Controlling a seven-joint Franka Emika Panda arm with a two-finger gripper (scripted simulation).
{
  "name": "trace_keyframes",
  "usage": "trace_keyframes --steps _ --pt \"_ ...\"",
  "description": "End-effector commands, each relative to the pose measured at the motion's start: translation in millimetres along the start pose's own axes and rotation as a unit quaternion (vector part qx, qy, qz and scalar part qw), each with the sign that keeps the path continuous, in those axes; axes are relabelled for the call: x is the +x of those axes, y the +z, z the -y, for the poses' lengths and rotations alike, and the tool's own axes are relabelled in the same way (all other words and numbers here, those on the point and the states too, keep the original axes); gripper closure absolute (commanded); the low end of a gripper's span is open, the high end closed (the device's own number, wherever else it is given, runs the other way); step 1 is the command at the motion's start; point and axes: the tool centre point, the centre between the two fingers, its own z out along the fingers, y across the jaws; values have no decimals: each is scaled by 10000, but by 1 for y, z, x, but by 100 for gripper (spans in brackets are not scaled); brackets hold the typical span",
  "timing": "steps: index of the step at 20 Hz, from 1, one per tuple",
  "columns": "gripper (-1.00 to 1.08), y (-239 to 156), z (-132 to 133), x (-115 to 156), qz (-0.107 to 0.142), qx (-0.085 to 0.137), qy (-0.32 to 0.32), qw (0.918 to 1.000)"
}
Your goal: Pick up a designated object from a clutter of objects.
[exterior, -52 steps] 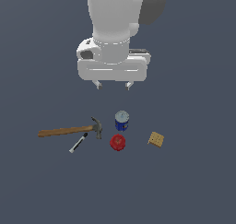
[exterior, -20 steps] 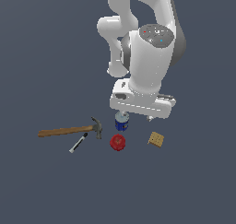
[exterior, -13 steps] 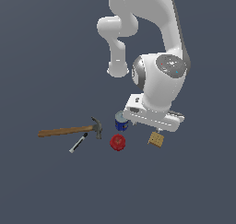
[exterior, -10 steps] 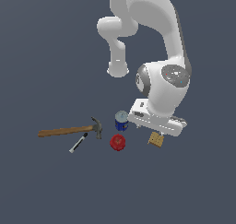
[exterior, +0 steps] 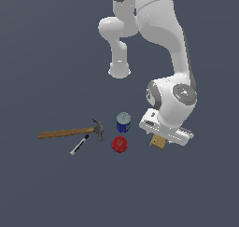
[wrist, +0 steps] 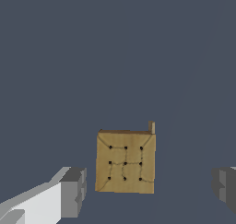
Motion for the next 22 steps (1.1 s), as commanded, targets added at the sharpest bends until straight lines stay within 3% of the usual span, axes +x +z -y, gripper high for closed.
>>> trace_keyframes --steps 1,12,22 --pt "-92 9 5 -4 2 9 85 10000" --pt "-92 22 10 -8 13 10 138 9999" --pt "-92 64 10 -9 10 13 152 9999"
